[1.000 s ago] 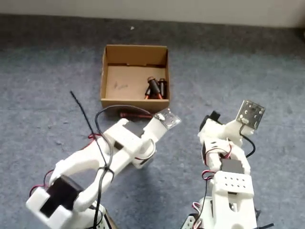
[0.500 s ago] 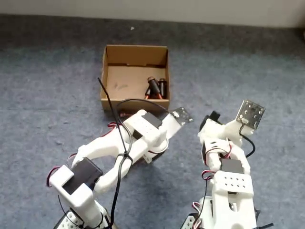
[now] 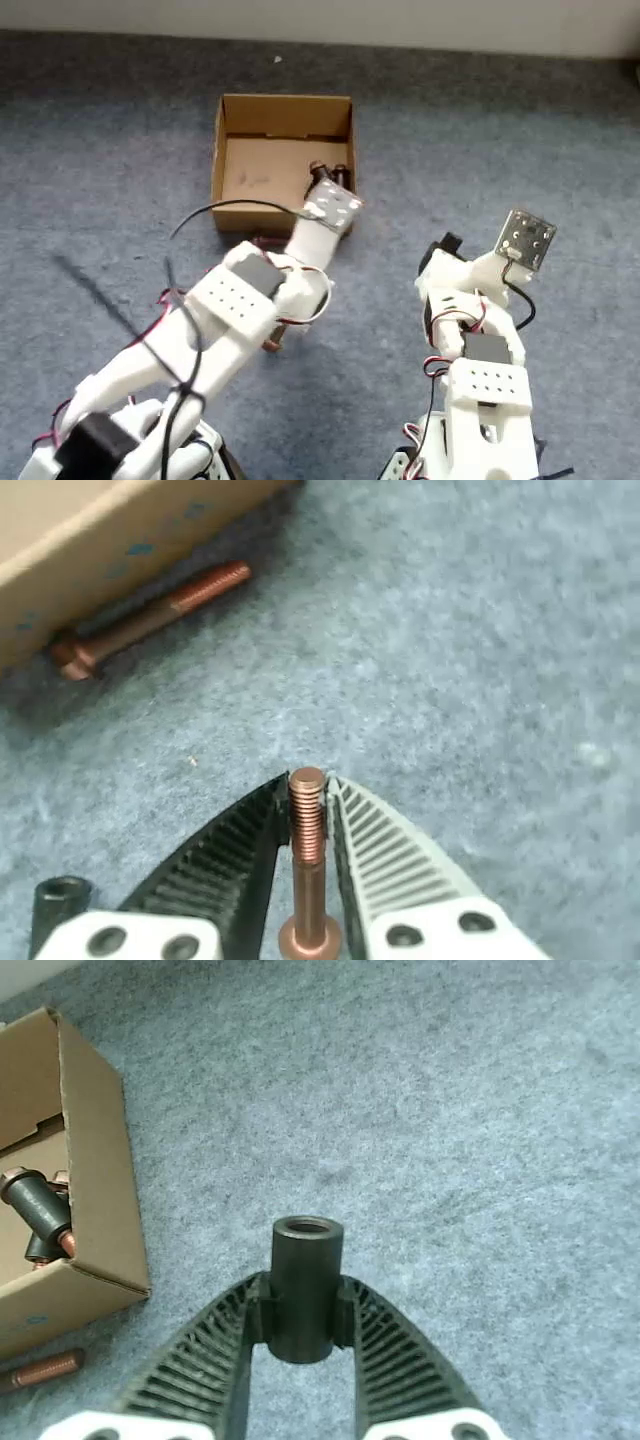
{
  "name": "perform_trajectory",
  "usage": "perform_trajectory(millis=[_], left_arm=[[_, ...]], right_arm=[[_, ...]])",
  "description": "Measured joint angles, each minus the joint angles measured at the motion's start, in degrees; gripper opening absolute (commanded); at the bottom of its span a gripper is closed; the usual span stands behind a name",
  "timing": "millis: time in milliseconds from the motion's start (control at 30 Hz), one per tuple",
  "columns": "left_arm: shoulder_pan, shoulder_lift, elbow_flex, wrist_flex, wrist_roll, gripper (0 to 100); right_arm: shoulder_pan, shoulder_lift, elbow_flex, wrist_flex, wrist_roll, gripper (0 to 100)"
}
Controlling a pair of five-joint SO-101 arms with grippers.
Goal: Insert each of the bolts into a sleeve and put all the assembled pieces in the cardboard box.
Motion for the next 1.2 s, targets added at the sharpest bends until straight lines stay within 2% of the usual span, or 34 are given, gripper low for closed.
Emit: perform_trajectory(millis=[200,367,500,600,733,900,1000,1200], left_arm=[[-6.95,-11.34,6.95,-4.13,13.45,1],[-13.63,-17.14,12.66,-8.26,15.47,2],[-17.05,-19.60,16.09,-9.67,15.82,20],[-18.73,-21.19,16.26,-6.51,15.82,29],[-21.71,-23.74,16.26,-1.05,15.82,26],[-25.41,-29.54,16.26,0.35,15.56,22],[-27.25,-33.58,16.26,0.35,9.05,20],[-28.92,-37.54,16.26,0.35,-18.11,20]], right_arm=[[0.00,0.00,0.00,0.00,0.00,0.4],[0.00,0.00,0.00,0.00,0.00,0.4],[0.00,0.00,0.00,0.00,0.00,0.4],[0.00,0.00,0.00,0.00,0.00,0.4],[0.00,0.00,0.00,0.00,0.00,0.4],[0.00,0.00,0.00,0.00,0.00,0.4],[0.00,0.00,0.00,0.00,0.00,0.4],[0.00,0.00,0.00,0.00,0.00,0.4]])
